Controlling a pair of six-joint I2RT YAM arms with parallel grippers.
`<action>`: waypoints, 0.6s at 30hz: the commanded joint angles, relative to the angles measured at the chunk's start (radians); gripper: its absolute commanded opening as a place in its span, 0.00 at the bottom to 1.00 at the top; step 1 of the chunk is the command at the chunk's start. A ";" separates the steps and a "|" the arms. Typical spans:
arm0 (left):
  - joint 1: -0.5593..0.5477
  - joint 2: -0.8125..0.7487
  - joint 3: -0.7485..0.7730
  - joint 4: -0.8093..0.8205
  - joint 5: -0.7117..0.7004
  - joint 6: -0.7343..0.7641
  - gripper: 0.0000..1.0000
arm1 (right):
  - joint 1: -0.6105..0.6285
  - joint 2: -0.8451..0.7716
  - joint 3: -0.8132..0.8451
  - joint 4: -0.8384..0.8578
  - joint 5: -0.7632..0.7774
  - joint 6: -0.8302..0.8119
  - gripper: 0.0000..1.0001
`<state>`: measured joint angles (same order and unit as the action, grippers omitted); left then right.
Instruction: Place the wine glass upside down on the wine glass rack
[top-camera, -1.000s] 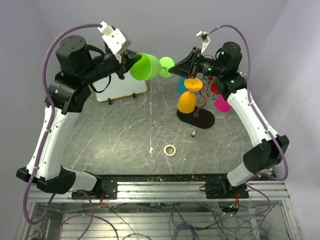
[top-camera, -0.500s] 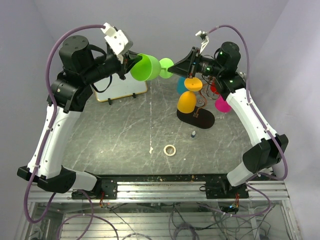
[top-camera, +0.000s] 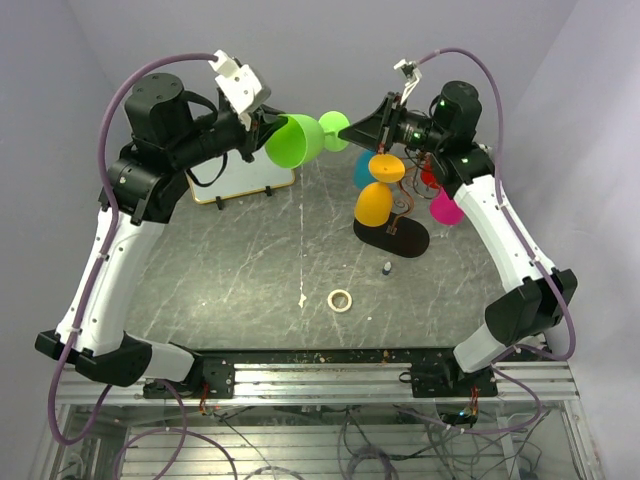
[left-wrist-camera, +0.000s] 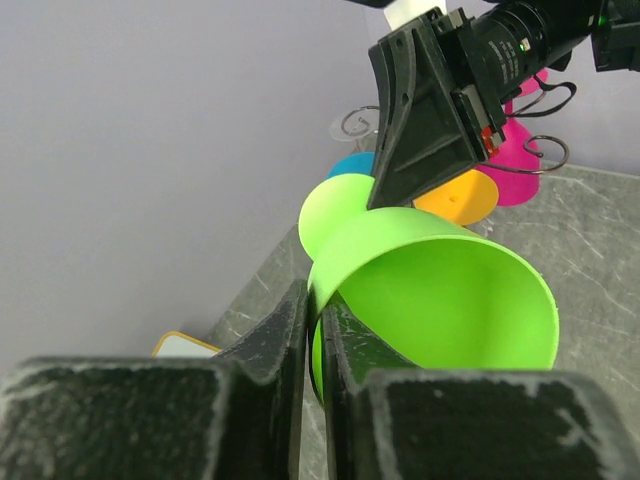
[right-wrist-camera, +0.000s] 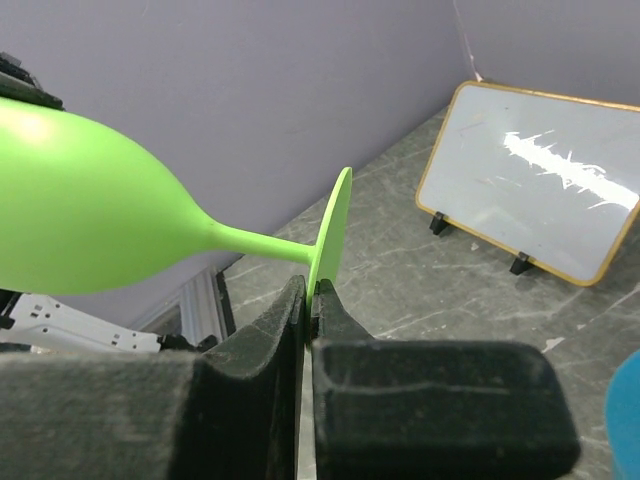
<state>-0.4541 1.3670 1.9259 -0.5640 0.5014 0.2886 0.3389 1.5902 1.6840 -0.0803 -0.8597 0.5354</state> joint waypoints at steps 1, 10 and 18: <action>-0.006 -0.011 -0.021 0.015 0.049 -0.028 0.22 | -0.015 -0.004 0.056 -0.025 0.034 -0.071 0.00; 0.001 -0.048 -0.045 -0.024 0.033 -0.015 0.54 | -0.090 -0.041 0.081 -0.070 0.030 -0.135 0.00; 0.026 -0.109 -0.065 -0.083 -0.032 0.036 0.76 | -0.176 -0.105 0.126 -0.185 0.003 -0.296 0.00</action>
<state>-0.4450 1.3037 1.8740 -0.6167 0.5056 0.2924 0.1947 1.5524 1.7519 -0.1959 -0.8402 0.3603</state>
